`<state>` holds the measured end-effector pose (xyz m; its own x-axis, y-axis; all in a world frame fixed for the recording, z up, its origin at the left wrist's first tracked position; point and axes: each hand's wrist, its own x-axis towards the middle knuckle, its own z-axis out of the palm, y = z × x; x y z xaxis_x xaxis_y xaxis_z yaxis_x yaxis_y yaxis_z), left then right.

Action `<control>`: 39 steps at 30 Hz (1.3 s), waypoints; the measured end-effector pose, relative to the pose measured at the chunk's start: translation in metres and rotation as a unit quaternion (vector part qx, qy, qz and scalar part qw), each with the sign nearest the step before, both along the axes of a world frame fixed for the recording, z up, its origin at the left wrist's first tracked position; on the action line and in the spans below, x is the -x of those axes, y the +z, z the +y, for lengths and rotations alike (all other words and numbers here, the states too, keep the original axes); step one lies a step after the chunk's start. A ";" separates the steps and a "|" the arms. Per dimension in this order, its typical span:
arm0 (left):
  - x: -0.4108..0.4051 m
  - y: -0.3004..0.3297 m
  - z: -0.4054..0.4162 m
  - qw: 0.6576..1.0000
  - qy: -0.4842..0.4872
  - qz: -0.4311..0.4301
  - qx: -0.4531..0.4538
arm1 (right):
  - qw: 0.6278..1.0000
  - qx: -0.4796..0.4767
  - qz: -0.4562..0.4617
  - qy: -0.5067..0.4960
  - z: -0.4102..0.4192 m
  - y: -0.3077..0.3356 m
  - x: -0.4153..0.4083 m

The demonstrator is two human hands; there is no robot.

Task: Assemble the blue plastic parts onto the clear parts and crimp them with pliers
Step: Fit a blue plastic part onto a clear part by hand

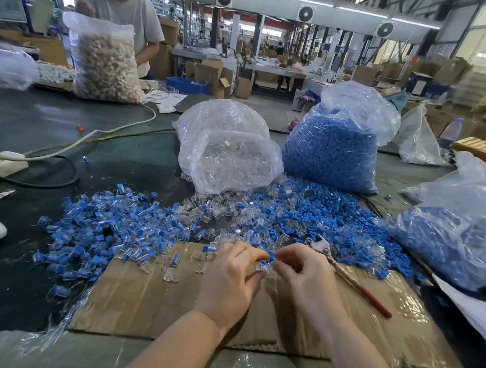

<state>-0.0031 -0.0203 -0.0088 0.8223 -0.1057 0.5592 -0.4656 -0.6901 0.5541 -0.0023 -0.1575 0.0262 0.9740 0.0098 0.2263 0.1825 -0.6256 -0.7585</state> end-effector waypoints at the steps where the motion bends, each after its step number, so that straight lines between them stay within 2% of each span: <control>1: 0.001 0.001 0.000 1.000 -0.009 -0.002 0.000 | 0.999 -0.024 0.018 0.018 0.004 0.000 0.000; 4: 0.003 0.003 0.002 1.000 -0.019 -0.004 0.018 | 0.997 -0.041 0.047 0.043 0.010 0.001 -0.002; 7: 0.004 0.004 0.002 0.998 -0.008 0.030 0.062 | 0.997 -0.032 0.043 0.048 0.009 0.000 -0.006; 11: 0.005 0.005 0.003 0.978 0.025 0.109 0.178 | 0.999 0.027 0.002 -0.042 0.005 -0.007 -0.019; 16: 0.005 0.004 0.003 0.979 0.025 0.132 0.151 | 0.968 0.211 -0.054 -0.121 0.012 -0.014 -0.027; 21: 0.004 0.002 0.004 0.986 0.037 0.106 0.126 | 0.949 0.287 -0.051 -0.119 0.019 -0.013 -0.033; 24: 0.003 0.002 0.004 0.986 0.049 0.100 0.126 | 0.959 0.252 -0.072 -0.106 0.018 -0.012 -0.031; 29: 0.004 0.004 0.003 0.990 0.065 0.065 0.103 | 0.985 0.086 -0.110 -0.103 0.016 -0.014 -0.013; 34: 0.005 0.003 0.003 0.991 0.052 0.076 0.093 | 0.991 -0.028 -0.092 -0.091 0.016 -0.029 0.002; 39: 0.004 0.003 0.004 0.988 0.047 0.098 0.111 | 0.990 -0.027 -0.116 -0.078 0.016 -0.035 0.008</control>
<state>-0.0070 -0.0162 -0.0059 0.9177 0.0834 0.3884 -0.2732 -0.5773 0.7695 -0.0104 -0.1417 -0.0086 0.8850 -0.1539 0.4395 0.2599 -0.6199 -0.7404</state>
